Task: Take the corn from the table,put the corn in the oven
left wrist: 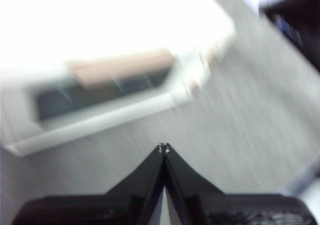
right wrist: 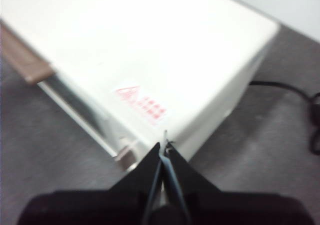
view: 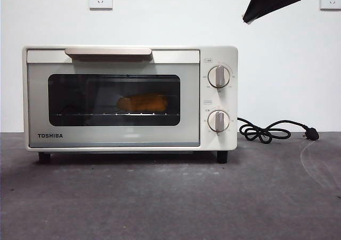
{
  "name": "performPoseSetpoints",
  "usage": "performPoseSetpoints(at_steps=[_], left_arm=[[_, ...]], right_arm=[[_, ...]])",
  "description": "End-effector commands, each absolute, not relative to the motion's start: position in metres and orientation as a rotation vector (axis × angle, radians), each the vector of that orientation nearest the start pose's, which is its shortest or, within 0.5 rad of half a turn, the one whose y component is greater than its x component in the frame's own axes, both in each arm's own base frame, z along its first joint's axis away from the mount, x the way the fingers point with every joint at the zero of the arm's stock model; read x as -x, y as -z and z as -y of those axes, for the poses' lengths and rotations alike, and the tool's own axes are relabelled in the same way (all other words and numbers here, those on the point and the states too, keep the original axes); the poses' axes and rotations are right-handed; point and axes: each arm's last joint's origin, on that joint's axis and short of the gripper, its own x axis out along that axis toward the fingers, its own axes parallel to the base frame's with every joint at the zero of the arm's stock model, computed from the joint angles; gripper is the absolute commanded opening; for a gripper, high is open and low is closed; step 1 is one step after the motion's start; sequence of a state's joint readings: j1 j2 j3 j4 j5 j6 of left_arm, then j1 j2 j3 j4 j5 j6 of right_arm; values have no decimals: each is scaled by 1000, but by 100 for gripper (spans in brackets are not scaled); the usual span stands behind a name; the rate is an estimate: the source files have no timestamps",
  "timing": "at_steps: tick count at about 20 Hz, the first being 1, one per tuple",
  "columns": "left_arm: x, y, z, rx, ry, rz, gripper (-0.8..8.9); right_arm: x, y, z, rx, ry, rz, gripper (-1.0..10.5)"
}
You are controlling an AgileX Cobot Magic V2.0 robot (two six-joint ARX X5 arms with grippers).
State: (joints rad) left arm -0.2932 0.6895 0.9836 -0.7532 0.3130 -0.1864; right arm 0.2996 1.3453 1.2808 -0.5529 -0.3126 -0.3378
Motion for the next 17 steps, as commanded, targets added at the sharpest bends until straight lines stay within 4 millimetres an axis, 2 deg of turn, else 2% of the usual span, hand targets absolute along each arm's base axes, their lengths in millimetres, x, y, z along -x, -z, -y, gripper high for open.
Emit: performPoseSetpoints(at_steps=[1, 4, 8, 13, 17], left_arm=[[-99, -375, 29, 170, 480, -289, -4], [-87, -390, 18, 168, 420, 90, -4], [-82, -376, 16, 140, 430, 365, -4], [-81, -327, 16, 109, 442, 604, -4], [-82, -280, 15, 100, 423, 649, -4]], right_arm=[[-275, -349, -93, 336, -644, -511, -16], [-276, -350, -92, 343, -624, -505, -16], [-276, -350, -92, 343, -624, -505, -16], [-276, -350, -92, 343, -624, -505, -16], [-276, -350, -92, 343, -624, -505, -16]])
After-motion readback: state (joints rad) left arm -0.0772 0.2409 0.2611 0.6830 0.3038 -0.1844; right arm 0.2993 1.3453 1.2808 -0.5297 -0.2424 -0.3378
